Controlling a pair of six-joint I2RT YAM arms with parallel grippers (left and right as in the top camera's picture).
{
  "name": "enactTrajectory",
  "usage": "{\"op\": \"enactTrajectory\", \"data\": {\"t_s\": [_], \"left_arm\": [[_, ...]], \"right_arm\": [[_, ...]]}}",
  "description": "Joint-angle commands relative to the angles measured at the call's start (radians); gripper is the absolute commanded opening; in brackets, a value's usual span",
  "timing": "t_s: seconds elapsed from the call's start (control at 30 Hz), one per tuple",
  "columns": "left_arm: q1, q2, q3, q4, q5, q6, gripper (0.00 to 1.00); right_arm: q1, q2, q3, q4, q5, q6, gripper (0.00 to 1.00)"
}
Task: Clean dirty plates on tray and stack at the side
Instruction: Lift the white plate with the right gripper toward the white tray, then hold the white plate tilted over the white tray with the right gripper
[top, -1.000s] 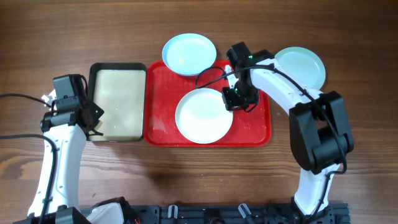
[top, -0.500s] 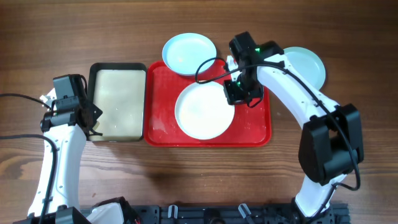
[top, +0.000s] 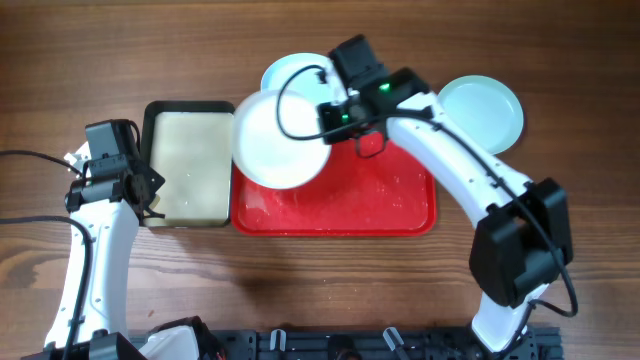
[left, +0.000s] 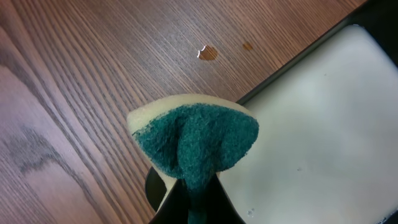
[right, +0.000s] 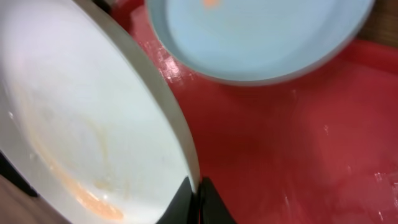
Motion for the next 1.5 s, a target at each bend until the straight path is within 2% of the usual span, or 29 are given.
{"op": "enactTrajectory", "data": {"t_s": [0.0, 0.1, 0.33, 0.57, 0.9, 1.1, 1.47], "left_arm": [[0.008, -0.011, -0.006, 0.002, -0.015, 0.008, 0.04], [0.008, -0.011, -0.007, -0.006, -0.013, 0.008, 0.04], [0.008, -0.011, -0.007, -0.006, -0.012, 0.008, 0.04], [0.008, -0.011, -0.007, -0.005, -0.012, 0.007, 0.04], [0.008, -0.011, -0.007, -0.001, -0.012, 0.005, 0.04], [0.008, -0.011, -0.007, -0.001, -0.012, 0.005, 0.04], [0.008, -0.011, -0.017, 0.003, -0.011, 0.005, 0.04]], "right_arm": [[0.084, -0.021, 0.024, 0.113, 0.146, 0.050, 0.04], [0.177, 0.043, 0.022, 0.303, 0.267, 0.060, 0.04], [0.240, 0.154, 0.022, 0.478, 0.285, 0.026, 0.05], [0.279, 0.195, 0.022, 0.568, 0.369, -0.103, 0.04], [0.280, 0.199, 0.022, 0.630, 0.425, -0.142, 0.04], [0.281, 0.199, 0.022, 0.735, 0.490, -0.322, 0.04], [0.311, 0.199, 0.022, 1.024, 0.499, -0.766, 0.04]]}}
